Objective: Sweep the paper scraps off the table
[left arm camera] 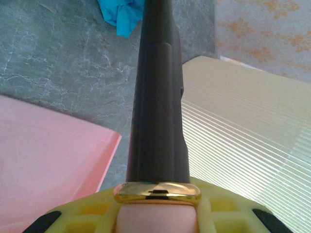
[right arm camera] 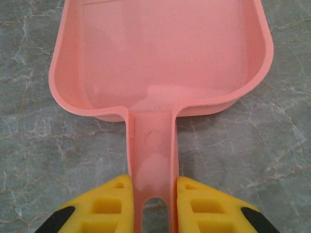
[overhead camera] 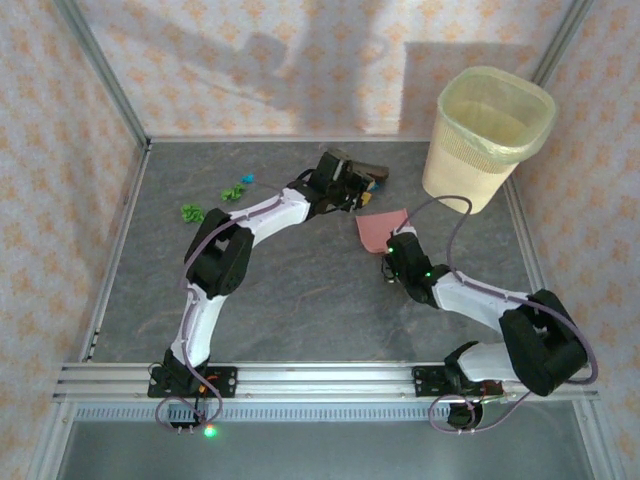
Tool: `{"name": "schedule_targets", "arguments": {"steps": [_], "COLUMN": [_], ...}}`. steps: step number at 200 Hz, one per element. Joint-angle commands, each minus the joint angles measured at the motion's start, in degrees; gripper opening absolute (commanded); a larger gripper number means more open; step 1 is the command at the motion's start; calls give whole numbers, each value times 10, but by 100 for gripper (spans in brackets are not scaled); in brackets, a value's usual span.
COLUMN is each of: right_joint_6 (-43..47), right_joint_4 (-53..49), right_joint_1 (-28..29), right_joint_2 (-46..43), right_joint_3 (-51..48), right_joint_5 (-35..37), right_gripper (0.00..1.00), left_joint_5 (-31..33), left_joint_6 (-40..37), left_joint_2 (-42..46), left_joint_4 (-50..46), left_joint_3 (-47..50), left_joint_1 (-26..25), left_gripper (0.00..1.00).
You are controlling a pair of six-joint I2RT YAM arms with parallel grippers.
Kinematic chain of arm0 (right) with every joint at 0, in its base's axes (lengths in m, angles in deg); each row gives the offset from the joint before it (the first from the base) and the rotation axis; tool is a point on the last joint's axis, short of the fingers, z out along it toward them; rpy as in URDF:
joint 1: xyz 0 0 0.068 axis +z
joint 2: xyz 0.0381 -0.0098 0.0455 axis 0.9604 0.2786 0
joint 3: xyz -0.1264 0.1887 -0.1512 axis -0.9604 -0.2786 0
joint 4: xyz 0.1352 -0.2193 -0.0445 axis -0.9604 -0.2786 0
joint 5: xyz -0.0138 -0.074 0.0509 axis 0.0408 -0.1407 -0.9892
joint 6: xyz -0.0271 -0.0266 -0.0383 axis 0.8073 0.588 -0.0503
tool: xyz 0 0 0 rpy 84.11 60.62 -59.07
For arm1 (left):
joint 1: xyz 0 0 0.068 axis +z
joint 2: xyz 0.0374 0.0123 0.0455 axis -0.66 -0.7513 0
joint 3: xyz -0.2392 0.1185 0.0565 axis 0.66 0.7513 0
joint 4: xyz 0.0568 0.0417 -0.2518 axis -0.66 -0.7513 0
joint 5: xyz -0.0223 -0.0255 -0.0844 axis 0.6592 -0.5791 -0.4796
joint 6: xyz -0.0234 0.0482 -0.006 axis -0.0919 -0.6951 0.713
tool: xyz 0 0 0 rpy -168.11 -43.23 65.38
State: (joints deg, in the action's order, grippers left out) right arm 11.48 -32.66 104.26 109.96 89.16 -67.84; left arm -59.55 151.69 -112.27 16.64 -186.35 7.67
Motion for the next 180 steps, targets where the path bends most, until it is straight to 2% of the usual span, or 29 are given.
{"name": "schedule_targets", "arguments": {"steps": [1, 102, 180], "right_joint_6": [-4, -10, -11], "right_joint_4": [-2, 21, 64], "right_joint_1": [-8, -29, -28], "right_joint_2": [19, 26, 21], "right_joint_3": [16, 11, -9], "right_joint_5": [-16, -30, -50], "right_gripper": [0, 2, 2], "left_joint_5": [-16, -18, -26], "left_joint_6": [13, 9, 16], "left_joint_2": [33, 121, 169], "left_joint_4": [41, 115, 152], "left_joint_3": [29, 195, 259], "left_joint_1": [0, -37, -76], "left_gripper": [0, 0, 0]}}
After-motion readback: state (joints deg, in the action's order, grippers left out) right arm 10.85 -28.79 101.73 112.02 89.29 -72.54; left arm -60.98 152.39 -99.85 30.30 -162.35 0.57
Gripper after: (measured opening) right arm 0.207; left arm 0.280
